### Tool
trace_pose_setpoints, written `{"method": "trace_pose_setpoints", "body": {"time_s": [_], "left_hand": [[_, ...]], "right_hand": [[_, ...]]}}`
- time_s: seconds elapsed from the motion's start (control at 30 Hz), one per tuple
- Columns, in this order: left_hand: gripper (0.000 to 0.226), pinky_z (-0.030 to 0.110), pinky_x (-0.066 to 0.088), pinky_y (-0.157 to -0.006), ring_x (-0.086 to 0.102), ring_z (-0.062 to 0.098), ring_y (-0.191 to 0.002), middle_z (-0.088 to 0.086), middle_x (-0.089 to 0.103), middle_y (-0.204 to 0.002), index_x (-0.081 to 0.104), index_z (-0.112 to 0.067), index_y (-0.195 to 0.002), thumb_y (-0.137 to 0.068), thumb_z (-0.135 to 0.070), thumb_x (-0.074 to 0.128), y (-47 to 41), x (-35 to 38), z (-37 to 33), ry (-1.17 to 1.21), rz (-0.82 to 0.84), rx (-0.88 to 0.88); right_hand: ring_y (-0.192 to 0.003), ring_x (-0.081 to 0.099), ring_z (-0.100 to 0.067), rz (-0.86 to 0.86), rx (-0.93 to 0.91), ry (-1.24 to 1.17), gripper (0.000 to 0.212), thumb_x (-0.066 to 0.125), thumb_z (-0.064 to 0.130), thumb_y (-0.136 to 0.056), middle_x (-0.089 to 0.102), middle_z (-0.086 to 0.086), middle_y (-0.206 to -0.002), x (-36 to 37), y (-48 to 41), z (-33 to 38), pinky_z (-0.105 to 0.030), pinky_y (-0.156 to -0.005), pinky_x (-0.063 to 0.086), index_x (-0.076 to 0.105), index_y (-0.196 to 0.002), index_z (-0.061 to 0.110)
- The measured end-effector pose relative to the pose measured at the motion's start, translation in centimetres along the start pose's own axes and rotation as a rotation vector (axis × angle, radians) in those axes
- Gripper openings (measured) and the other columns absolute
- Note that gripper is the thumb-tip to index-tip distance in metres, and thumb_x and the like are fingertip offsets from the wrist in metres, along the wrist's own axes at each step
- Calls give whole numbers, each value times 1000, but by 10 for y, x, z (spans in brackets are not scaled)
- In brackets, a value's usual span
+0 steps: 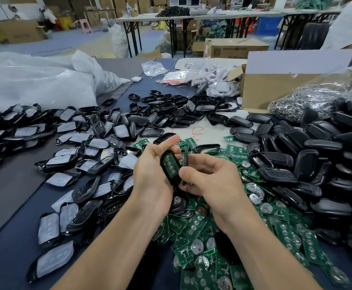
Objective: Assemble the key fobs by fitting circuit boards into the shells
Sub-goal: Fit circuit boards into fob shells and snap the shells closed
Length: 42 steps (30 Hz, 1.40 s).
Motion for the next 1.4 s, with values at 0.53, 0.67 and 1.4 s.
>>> {"method": "trace_pose_setpoints", "body": {"time_s": [0.53,0.67,1.4], "left_hand": [[52,11,41,-45,54,-1,-42,-14,74,-65,79,-28,-108,-86,16,63,3,6,-31,-805,49,368],[52,34,61,-85,78,13,-86,-4,82,-92,75,-30,-112,-90,15,62,7,19,-26,-810,162,388],[45,25,62,-72,77,19,-81,10,81,-99,72,-19,-110,-85,18,72,-3,22,-19,-641,421,207]], "right_hand": [[-89,78,-18,-123,-119,130,29,87,6,-75,81,3,-93,-27,-6,11,-39,-82,63,81,-97,25],[-90,75,-4,-170,-198,325,37,88,16,-68,80,15,-90,-26,-2,22,-34,-88,61,81,-101,30],[-82,70,13,-268,-258,573,39,90,16,-73,71,30,-78,-37,4,35,-3,-75,50,81,-107,32]]}}
Point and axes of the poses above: each hand's wrist, its own y-axis away from the middle knuckle, its own x-axis out of the palm, z = x × y, the point moved 10 cm from there along -y, towards the middle knuckle
